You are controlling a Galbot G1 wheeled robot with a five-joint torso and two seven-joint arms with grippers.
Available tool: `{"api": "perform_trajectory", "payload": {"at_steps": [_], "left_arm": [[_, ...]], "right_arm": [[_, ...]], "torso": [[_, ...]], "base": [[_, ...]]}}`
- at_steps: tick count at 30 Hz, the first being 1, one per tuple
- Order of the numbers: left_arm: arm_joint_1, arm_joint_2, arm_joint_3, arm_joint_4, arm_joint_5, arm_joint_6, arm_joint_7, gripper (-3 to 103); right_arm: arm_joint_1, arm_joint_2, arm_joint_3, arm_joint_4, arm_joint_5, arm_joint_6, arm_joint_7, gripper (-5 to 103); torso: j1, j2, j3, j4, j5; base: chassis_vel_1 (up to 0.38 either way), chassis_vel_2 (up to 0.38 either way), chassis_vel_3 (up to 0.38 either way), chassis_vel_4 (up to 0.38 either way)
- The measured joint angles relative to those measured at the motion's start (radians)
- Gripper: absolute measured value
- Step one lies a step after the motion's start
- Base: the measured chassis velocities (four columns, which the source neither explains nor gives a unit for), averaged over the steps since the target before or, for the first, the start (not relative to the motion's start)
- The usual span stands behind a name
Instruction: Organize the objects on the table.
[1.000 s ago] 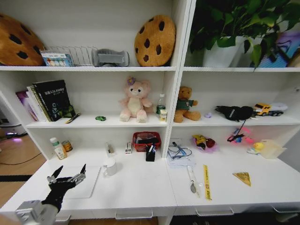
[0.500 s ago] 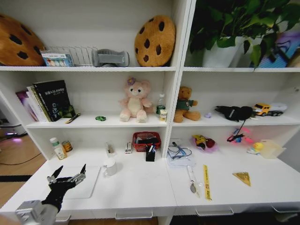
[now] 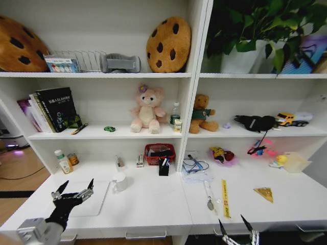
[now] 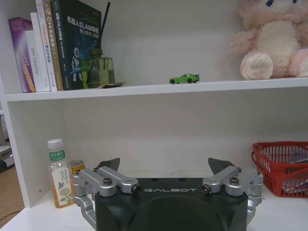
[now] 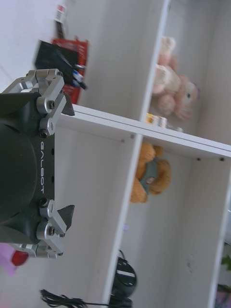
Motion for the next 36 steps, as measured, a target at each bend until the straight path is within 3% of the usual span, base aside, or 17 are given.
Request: {"api": "perform_trajectory", "payload": {"at_steps": [2, 5, 6, 9, 10, 12, 15, 22, 36], "left_arm": [[0.000, 0.000, 0.000, 0.000, 0.000, 0.000, 0.000, 100], [0.000, 0.000, 0.000, 0.000, 0.000, 0.000, 0.000, 100], [0.000, 0.000, 0.000, 0.000, 0.000, 0.000, 0.000, 100], [0.000, 0.000, 0.000, 0.000, 0.000, 0.000, 0.000, 100], [0.000, 0.000, 0.000, 0.000, 0.000, 0.000, 0.000, 100], [0.000, 0.000, 0.000, 0.000, 0.000, 0.000, 0.000, 100], [0.000, 0.000, 0.000, 0.000, 0.000, 0.000, 0.000, 100], [0.000, 0.000, 0.000, 0.000, 0.000, 0.000, 0.000, 100], [0.000, 0.000, 0.000, 0.000, 0.000, 0.000, 0.000, 100]], "right_arm": [[0.010, -0.007, 0.014, 0.035, 0.029, -0.031, 0.020, 100], [0.048, -0.040, 0.085, 0.106, 0.159, -0.201, 0.115, 100], [0.048, -0.040, 0.085, 0.106, 0.159, -0.201, 0.115, 100], [0.104, -0.110, 0.188, 0.083, 0.296, -0.451, 0.272, 100], [0.104, -0.110, 0.188, 0.083, 0.296, -0.451, 0.272, 100], [0.122, -0.164, 0.243, 0.040, 0.364, -0.545, 0.297, 100], [0.142, -0.216, 0.285, -0.013, 0.388, -0.575, 0.292, 100], [0.161, -0.258, 0.302, -0.051, 0.404, -0.577, 0.280, 100], [0.193, -0.251, 0.255, -0.024, 0.409, -0.578, 0.231, 100]], "torso": [[0.000, 0.000, 0.000, 0.0003, -0.0005], [0.000, 0.000, 0.000, 0.0002, -0.0003], [0.000, 0.000, 0.000, 0.0002, -0.0003], [0.000, 0.000, 0.000, 0.0005, 0.0000], [0.000, 0.000, 0.000, 0.0005, 0.0000], [0.000, 0.000, 0.000, 0.0000, 0.0002], [0.000, 0.000, 0.000, 0.0004, 0.0000], [0.000, 0.000, 0.000, 0.0004, 0.0000], [0.000, 0.000, 0.000, 0.0006, 0.0000]], "base": [[0.000, 0.000, 0.000, 0.000], [0.000, 0.000, 0.000, 0.000], [0.000, 0.000, 0.000, 0.000], [0.000, 0.000, 0.000, 0.000], [0.000, 0.000, 0.000, 0.000], [0.000, 0.000, 0.000, 0.000], [0.000, 0.000, 0.000, 0.000], [0.000, 0.000, 0.000, 0.000], [-0.069, -0.054, 0.061, 0.060]]}}
